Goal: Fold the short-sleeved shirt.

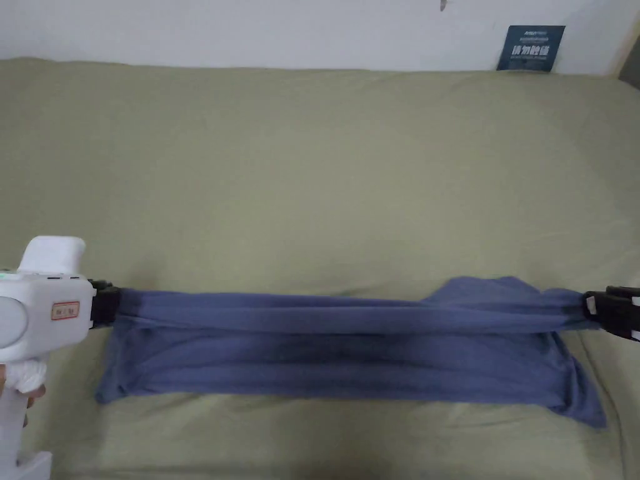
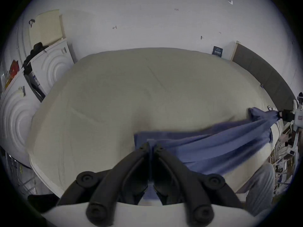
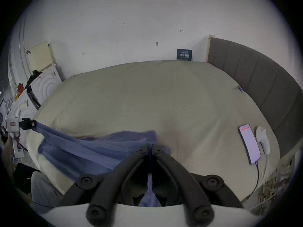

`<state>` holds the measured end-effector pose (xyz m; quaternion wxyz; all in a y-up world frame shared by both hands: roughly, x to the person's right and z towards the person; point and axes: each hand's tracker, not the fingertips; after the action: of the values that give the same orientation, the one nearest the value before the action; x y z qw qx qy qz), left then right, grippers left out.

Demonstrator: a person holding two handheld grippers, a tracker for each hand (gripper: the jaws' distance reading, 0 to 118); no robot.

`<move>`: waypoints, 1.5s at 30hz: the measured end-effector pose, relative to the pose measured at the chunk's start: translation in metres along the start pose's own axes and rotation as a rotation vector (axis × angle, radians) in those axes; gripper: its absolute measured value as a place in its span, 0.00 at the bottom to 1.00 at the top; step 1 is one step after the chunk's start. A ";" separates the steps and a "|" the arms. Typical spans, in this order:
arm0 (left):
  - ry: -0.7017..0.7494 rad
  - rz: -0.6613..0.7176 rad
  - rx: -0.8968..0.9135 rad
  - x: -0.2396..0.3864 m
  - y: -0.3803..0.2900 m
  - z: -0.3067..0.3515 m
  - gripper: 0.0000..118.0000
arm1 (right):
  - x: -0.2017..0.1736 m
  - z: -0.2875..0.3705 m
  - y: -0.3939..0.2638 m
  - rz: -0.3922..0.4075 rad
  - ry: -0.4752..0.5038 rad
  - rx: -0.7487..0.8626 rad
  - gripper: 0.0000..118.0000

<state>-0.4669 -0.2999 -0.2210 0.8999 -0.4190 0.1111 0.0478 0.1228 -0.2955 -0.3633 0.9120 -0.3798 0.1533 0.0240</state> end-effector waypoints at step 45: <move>-0.480 0.387 -0.154 -0.063 0.007 -0.028 0.00 | -0.223 -0.009 -0.040 0.140 -0.140 0.453 0.00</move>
<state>-0.5339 -0.3168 -0.2287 0.8403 -0.4337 -0.0311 0.3238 -0.0856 -0.3139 -0.2748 0.9783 -0.1517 0.1172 0.0783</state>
